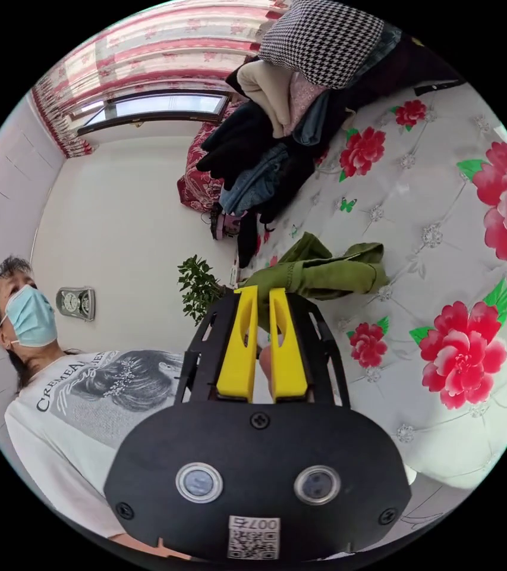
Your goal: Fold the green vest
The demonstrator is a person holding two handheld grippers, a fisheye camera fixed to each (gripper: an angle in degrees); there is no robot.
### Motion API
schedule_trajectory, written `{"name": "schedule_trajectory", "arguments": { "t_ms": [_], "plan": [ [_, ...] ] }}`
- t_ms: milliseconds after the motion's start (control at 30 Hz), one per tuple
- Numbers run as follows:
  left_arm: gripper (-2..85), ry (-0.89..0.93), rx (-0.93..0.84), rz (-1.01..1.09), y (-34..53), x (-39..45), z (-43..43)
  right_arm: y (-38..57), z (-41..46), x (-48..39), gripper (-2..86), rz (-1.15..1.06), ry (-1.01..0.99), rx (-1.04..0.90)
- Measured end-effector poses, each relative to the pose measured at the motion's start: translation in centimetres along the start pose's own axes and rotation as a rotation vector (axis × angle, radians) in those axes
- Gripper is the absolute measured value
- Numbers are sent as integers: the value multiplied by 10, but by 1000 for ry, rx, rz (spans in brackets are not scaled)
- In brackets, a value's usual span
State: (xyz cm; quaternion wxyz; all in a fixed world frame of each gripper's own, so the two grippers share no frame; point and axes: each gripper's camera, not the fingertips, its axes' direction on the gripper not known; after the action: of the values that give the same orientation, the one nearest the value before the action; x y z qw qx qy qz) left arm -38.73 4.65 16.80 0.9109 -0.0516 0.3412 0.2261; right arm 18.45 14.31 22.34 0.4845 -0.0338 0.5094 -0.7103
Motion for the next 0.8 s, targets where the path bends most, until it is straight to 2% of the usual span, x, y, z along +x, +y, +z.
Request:
{"name": "schedule_trajectory", "arguments": {
  "t_ms": [200, 300, 433, 533, 600, 667, 800],
  "plan": [
    [-8, 53, -85, -99, 1, -15, 51, 23, -39, 10, 4, 121, 73, 64],
    [-7, 86, -139, -7, -39, 10, 95, -5, -70, -6, 4, 63, 89, 124],
    [-6, 132, -172, 286, -111, 112, 165, -74, -133, -90, 7, -217, 127, 237],
    [0, 123, -133, 511, -144, 206, 212, -111, -178, -170, 13, -463, 199, 350],
    [12, 85, -93, 641, -153, 253, 240, -127, -197, -206, 20, -563, 262, 412],
    [45, -47, -55, 716, -164, 283, 282, -146, -216, -226, 35, -604, 366, 482],
    [86, -346, -85, 661, -171, 250, 337, -160, -230, -184, 57, -480, 586, 548]
  ]
}}
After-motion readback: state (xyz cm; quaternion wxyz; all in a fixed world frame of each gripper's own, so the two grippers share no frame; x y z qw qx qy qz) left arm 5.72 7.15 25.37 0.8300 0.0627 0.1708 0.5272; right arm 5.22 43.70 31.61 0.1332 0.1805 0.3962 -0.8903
